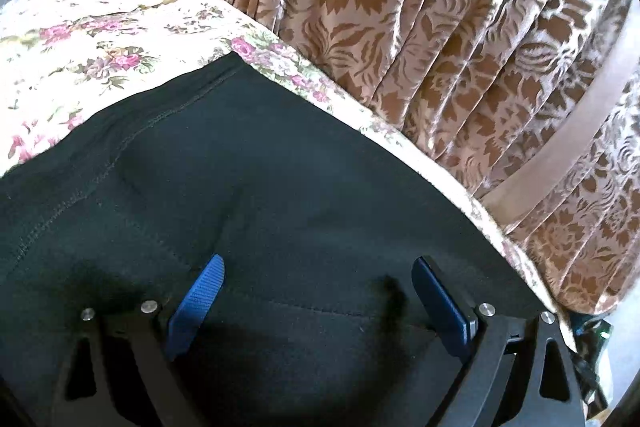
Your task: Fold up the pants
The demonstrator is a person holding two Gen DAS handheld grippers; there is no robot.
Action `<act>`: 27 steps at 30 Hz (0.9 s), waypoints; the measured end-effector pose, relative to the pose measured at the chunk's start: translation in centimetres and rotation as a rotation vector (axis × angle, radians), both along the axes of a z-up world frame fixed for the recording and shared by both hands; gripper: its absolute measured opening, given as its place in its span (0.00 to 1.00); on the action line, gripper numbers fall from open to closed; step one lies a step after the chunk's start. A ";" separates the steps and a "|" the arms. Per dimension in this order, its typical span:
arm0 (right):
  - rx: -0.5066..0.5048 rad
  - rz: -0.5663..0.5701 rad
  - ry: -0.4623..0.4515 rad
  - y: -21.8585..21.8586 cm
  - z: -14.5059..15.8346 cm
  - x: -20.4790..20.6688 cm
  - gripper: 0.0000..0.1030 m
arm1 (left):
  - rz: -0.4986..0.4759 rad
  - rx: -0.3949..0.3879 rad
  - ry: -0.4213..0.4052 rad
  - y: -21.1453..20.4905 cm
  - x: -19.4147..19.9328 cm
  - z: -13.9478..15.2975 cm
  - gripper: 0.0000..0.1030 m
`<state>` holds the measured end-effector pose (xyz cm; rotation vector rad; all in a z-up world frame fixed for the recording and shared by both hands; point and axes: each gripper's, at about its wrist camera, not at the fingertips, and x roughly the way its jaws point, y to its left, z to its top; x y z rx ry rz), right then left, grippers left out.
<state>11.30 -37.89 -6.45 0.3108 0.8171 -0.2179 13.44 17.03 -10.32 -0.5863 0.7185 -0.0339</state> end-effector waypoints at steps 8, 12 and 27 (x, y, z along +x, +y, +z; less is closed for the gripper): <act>0.054 0.009 0.014 -0.3 -1.1 0.3 0.33 | 0.023 0.026 0.000 2.5 3.2 3.5 0.94; 0.054 0.008 0.015 -0.3 -1.3 0.3 0.33 | 0.059 0.124 0.019 5.0 7.1 4.9 0.95; 0.110 -0.002 -0.009 -0.9 -1.5 0.1 0.33 | 0.114 0.210 0.131 10.0 15.4 1.3 0.95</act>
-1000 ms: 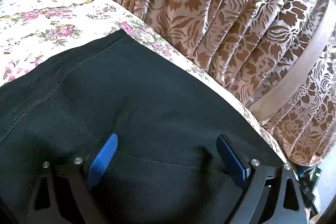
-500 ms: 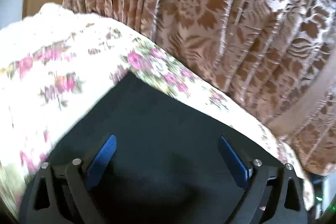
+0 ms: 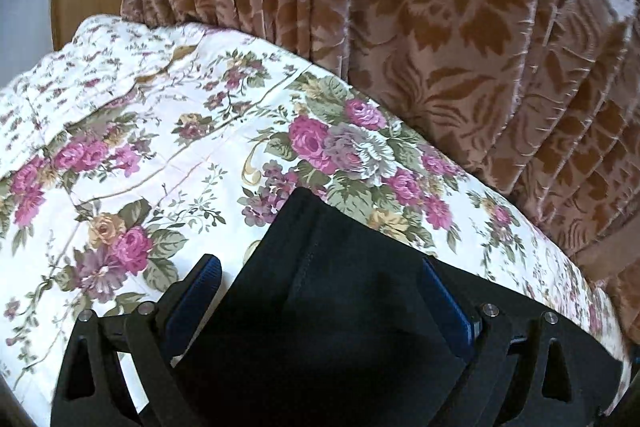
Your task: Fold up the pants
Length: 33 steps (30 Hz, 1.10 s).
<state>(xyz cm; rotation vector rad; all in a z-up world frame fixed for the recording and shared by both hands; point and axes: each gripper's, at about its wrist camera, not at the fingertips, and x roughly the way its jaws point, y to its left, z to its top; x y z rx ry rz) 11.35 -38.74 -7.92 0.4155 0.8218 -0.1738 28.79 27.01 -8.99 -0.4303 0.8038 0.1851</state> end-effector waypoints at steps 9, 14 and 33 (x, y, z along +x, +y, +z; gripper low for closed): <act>0.011 -0.002 -0.005 -0.1 -0.1 0.0 0.33 | 0.039 -0.061 0.046 0.9 1.7 -2.2 0.95; 0.023 -0.005 -0.012 -0.3 -0.1 -0.1 0.33 | -0.014 -0.030 0.064 0.3 3.1 -2.0 0.94; 0.036 -0.009 -0.018 -0.4 -0.2 -0.2 0.33 | -0.077 0.047 0.092 -1.0 4.7 -2.9 0.93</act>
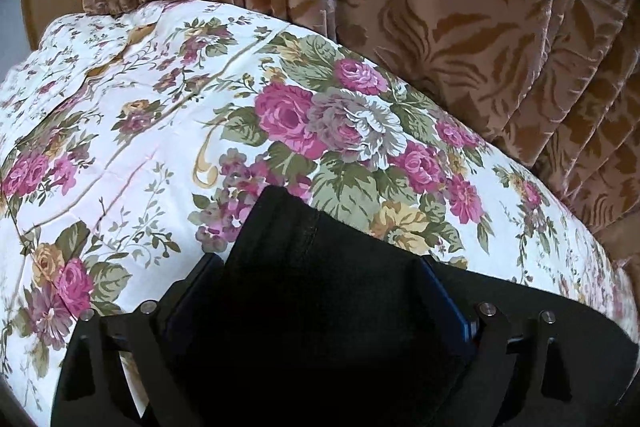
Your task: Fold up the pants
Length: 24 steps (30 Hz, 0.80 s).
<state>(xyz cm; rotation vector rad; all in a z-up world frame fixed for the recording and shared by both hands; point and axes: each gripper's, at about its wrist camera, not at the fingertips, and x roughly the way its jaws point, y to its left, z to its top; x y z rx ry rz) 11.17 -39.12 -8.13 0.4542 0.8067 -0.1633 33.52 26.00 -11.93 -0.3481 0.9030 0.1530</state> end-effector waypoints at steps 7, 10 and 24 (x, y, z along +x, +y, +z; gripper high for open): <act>0.016 -0.007 -0.019 -0.1 0.0 -0.3 0.33 | -0.011 -0.040 -0.039 0.4 0.0 -0.5 0.93; 0.009 -0.011 -0.019 0.0 -0.1 -0.3 0.33 | -0.028 -0.022 -0.028 0.0 0.3 -0.5 0.93; 0.026 -0.010 -0.019 -0.2 -0.1 -0.3 0.33 | -0.074 0.037 -0.070 -1.1 -1.7 0.8 0.16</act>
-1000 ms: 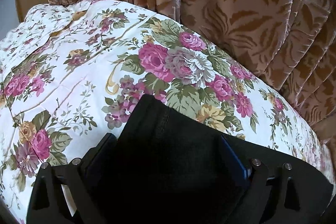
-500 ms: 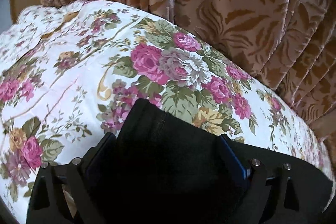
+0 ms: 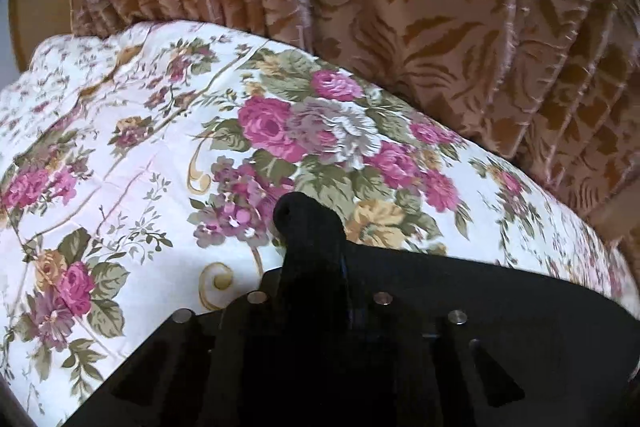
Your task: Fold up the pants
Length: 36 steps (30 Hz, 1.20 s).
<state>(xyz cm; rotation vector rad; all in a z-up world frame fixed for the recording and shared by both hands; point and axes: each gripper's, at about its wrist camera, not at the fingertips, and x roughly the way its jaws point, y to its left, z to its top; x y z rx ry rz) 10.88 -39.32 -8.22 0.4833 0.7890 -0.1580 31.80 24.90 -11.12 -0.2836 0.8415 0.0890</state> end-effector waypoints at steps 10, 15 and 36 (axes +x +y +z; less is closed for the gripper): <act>0.001 0.000 0.000 0.0 0.0 0.0 0.33 | -0.011 0.004 -0.137 -1.0 -4.7 3.4 0.13; 0.007 0.000 -0.002 -0.1 0.0 -0.1 0.33 | -0.017 -0.037 -0.178 -0.9 -7.5 4.9 0.13; 0.005 0.001 -0.003 -0.1 0.0 -0.1 0.33 | 0.042 -0.344 -0.320 0.6 -22.1 5.8 0.13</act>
